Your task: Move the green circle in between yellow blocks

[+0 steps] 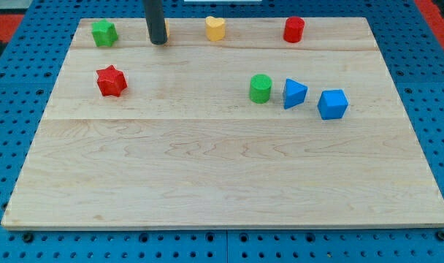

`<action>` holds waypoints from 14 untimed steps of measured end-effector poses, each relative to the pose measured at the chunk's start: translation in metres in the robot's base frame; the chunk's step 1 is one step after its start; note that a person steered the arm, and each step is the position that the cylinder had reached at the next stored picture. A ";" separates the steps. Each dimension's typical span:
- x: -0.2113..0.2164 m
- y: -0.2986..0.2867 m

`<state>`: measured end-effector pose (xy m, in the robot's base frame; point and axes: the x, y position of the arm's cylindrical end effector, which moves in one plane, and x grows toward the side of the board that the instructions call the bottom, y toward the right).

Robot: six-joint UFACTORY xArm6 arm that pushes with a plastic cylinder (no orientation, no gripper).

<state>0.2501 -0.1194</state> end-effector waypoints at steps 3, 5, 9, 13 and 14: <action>0.053 0.141; 0.101 0.204; 0.141 0.191; 0.136 0.091; 0.135 0.130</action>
<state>0.3848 0.0108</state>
